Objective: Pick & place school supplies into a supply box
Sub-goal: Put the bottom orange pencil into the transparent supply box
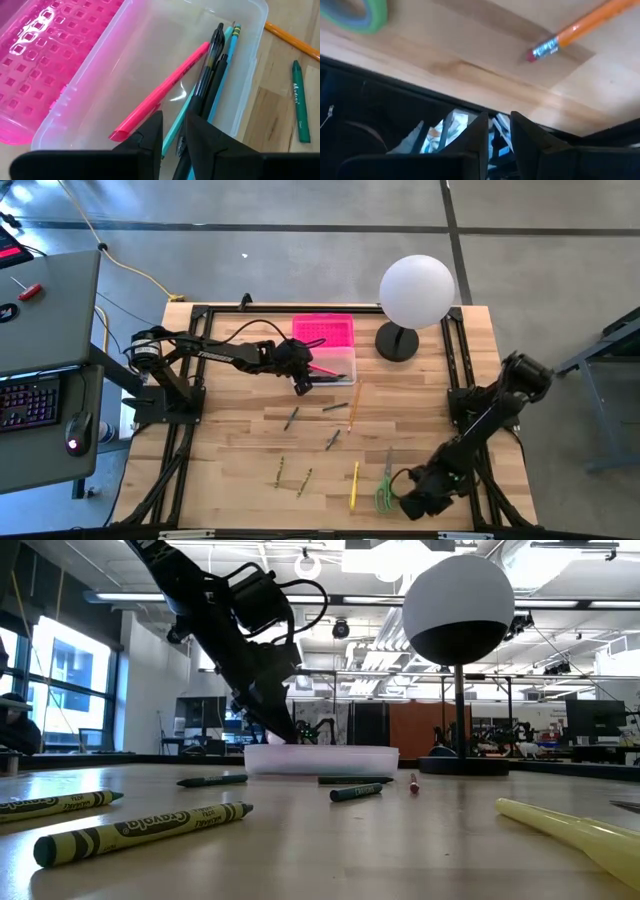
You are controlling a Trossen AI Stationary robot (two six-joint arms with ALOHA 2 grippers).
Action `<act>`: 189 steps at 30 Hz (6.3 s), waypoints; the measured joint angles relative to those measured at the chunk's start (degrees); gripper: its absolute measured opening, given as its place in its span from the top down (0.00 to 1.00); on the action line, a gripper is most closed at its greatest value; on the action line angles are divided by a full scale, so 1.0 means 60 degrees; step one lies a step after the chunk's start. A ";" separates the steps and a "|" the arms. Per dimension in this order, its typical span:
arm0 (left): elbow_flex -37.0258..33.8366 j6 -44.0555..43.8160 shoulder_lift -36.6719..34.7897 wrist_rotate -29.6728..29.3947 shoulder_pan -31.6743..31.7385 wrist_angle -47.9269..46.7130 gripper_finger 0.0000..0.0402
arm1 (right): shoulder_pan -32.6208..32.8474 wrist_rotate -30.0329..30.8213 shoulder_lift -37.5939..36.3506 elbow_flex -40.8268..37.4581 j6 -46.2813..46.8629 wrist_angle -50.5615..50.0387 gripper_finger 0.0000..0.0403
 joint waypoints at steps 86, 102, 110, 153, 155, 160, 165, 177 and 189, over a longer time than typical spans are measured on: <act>-0.0004 0.0004 -0.0004 0.0098 0.0000 0.0106 0.72 | -0.6047 1.0882 0.0012 -0.0040 -0.9589 -0.0682 0.85; -0.0004 0.0004 -0.0004 0.0113 0.0000 0.0102 0.72 | -0.6533 0.9803 0.0857 -0.0036 -1.0033 -0.0554 0.85; -0.0004 0.0004 -0.0004 0.0113 0.0000 0.0084 0.72 | -0.6608 1.0193 0.0833 -0.0029 -0.9339 -0.0960 0.85; -0.0004 0.0008 -0.0004 0.0113 0.0003 0.0084 0.72 | -0.7645 0.8983 0.0529 -0.0033 -1.0897 0.0050 0.65; -0.0004 0.0008 -0.0004 0.0113 0.0001 0.0084 0.72 | -0.7722 0.8991 0.0529 -0.0033 -1.0911 0.0109 0.65; -0.0004 0.0005 -0.0004 0.0113 0.0002 0.0084 0.72 | -0.7967 0.9000 0.0575 -0.0033 -1.0925 0.0109 0.65; -0.0004 0.0007 -0.0004 0.0113 0.0004 0.0084 0.72 | -0.8143 0.9116 0.0949 0.0004 -1.0925 0.0115 0.65; -0.0004 0.0018 -0.0004 0.0110 0.0002 0.0080 0.72 | -0.8236 0.8778 0.0920 -0.0004 -1.2112 -0.0022 0.65; -0.0004 0.0113 -0.0004 0.0098 0.0001 0.0076 0.72 | -0.7519 0.8798 0.0824 0.0000 -1.2149 -0.1701 0.65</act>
